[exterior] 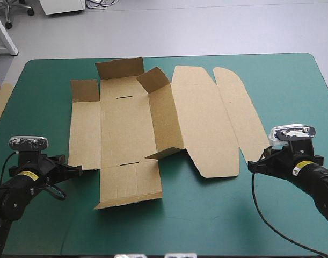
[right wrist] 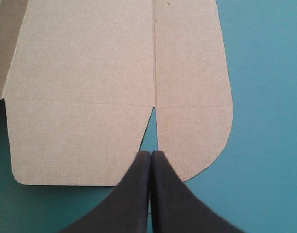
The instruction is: Fold the box
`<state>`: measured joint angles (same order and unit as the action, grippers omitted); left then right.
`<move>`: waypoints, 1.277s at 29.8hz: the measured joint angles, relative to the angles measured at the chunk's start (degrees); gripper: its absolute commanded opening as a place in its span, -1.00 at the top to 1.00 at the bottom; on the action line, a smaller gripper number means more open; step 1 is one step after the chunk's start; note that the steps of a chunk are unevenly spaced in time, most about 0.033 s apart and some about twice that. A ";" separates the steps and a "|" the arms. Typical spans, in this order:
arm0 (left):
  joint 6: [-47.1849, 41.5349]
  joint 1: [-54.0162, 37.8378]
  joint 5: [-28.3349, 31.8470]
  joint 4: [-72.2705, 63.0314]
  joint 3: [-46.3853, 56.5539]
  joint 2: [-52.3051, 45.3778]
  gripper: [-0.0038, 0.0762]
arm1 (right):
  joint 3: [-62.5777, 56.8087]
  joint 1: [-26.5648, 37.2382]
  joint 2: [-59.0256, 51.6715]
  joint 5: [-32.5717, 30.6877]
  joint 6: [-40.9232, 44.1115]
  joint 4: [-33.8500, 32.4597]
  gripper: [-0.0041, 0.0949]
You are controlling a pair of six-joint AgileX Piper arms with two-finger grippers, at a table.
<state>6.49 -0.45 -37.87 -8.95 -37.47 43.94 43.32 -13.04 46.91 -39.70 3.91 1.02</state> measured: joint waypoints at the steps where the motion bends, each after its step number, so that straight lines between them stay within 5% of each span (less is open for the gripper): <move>1: 0.00 0.00 0.00 0.00 0.00 0.00 0.93 | 0.00 0.00 0.00 0.00 0.00 0.00 0.94; 26: -1.65 -2.65 0.86 2.49 -4.38 3.90 0.90 | 0.00 0.00 0.00 -0.02 -0.82 0.23 0.94; 38: -3.24 -8.26 -1.73 2.17 -20.03 20.77 0.13 | 0.00 0.00 1.87 0.15 -1.47 0.23 0.94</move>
<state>3.25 -8.72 -39.59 -6.78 -57.50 64.71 43.32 -13.04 48.78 -39.55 2.44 1.25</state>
